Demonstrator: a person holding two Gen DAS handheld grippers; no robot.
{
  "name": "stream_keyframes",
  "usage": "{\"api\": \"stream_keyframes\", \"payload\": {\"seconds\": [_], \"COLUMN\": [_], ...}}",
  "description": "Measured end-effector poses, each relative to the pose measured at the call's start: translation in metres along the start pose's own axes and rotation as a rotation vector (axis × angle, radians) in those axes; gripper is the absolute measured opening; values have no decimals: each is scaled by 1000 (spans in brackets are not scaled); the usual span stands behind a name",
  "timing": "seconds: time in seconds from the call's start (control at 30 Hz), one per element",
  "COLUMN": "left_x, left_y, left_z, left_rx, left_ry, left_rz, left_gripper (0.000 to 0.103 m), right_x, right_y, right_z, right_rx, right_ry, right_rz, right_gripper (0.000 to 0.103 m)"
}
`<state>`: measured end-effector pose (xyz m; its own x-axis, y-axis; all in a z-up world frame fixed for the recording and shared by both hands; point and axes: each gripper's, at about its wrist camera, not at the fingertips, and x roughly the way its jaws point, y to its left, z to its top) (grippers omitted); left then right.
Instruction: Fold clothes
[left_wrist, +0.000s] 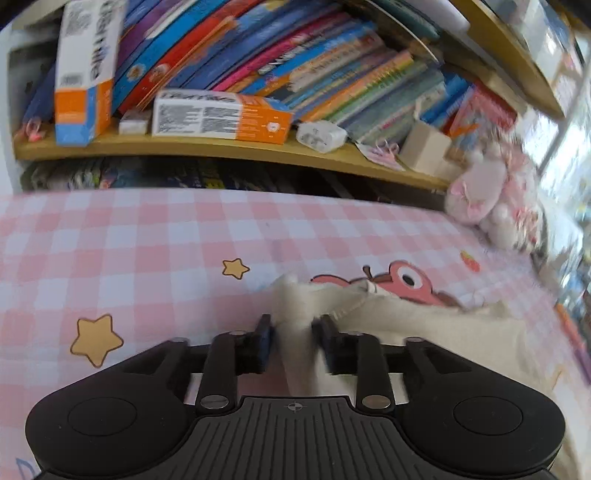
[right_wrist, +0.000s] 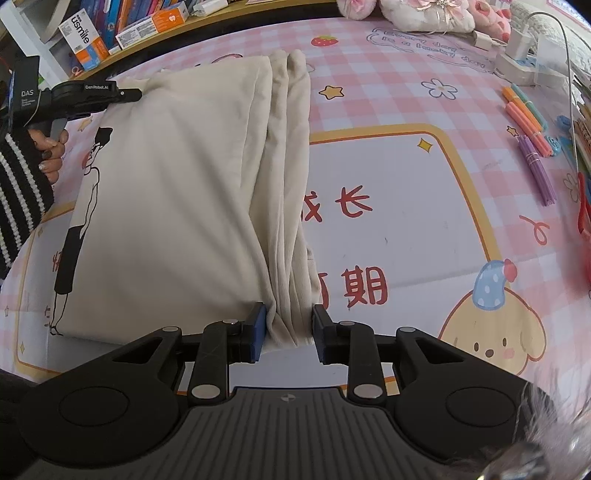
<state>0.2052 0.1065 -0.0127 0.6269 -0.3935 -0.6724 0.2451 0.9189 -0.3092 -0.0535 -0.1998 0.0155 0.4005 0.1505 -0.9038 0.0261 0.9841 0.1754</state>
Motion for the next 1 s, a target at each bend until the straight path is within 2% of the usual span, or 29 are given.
{"api": "stream_keyframes", "payload": {"seconds": [0.03,0.07,0.17,0.27,0.4,0.53,0.67,0.83,0.93,1.0], "left_x": [-3,-9,-31,-58,-88,-105,-121,-128,-126,-125], "left_y": [5,11,18,18,7,-10,-10,-16,-25,-33], "left_z": [3,4,2,-11,-45,-81,-106,-116,-117,-120], "left_rx": [-40,-78,-104,-80,-21,69,-12,-42,-10,36], "left_ry": [-4,-20,-70,-83,-49,47,75,62,72,78], "left_rz": [6,18,3,-15,-13,53,0,0,-6,11], "left_gripper": [64,67,67,67,67,64,66,65,56,24], "right_x": [0,0,-1,-1,-2,-3,-3,-4,-4,-4], "right_y": [1,2,3,4,4,5,5,6,6,6], "right_z": [-1,-1,-3,-5,-8,-11,-14,-16,-18,-19], "right_rx": [1,1,1,0,1,7,11,18,21,25], "right_ry": [-1,-2,-7,-15,-29,-42,-53,-69,-78,-84], "right_rz": [0,-1,-1,-2,-3,-5,-9,-13,-14,-16], "right_gripper": [26,26,26,26,26,26,26,26,26,26]}}
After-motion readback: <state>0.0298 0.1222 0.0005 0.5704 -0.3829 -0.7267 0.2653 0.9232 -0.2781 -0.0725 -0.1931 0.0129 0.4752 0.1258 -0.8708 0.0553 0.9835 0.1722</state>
